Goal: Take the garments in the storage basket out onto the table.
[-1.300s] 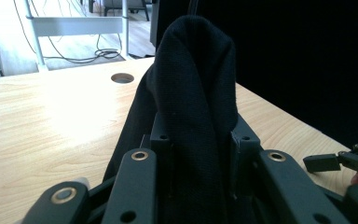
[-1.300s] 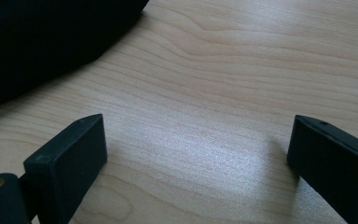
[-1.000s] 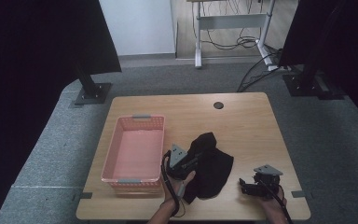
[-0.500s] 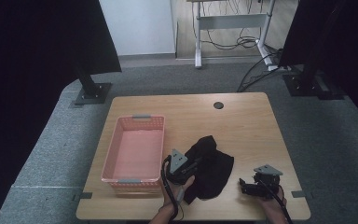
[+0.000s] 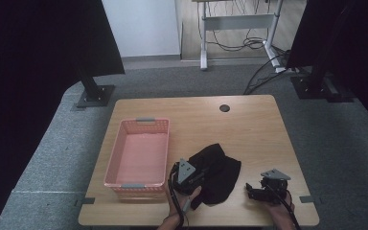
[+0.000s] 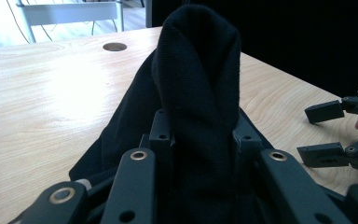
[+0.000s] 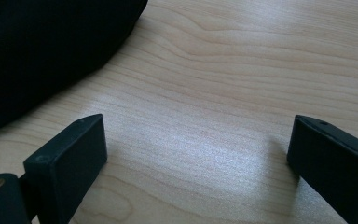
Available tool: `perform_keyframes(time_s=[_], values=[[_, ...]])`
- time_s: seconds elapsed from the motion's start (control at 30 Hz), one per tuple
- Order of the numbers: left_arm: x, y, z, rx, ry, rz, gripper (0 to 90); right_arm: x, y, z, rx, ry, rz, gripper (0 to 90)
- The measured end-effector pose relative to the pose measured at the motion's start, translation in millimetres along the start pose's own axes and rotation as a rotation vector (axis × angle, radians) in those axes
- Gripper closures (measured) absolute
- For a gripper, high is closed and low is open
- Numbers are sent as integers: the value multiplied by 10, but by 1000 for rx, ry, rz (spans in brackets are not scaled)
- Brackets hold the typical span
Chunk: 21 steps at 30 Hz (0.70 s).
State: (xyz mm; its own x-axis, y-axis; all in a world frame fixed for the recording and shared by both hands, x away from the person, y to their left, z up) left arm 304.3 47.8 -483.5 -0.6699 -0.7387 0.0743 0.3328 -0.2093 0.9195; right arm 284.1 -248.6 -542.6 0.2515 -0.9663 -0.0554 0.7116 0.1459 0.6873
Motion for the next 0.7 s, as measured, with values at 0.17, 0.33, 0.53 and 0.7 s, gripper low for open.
perform_keyframes(time_s=[0.17,0.33,0.53,0.7], values=[[-12,13,-1,-4,-2,4,668,0,0,0,0,0,0,41],[-24,24,-5,-16,-17,5,627,0,0,0,0,0,0,41],[-33,35,-9,-21,-28,10,575,0,0,0,0,0,0,41],[-42,51,-28,-39,-52,14,474,0,0,0,0,0,0,41]])
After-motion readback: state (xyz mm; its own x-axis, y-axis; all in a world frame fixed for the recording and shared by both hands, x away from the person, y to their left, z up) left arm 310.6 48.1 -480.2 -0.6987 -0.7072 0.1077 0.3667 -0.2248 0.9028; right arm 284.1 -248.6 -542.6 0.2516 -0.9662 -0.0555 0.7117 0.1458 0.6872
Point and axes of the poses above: each handheld gripper's, and its own axes: z roughly backward along the jaws, y roughly out of its top, x roughly to its right, the point moved 1 cm from there along -z, roughly forward along the jaws, and after that the axes turned 2 degrees about -z, right-handed, at the moved point
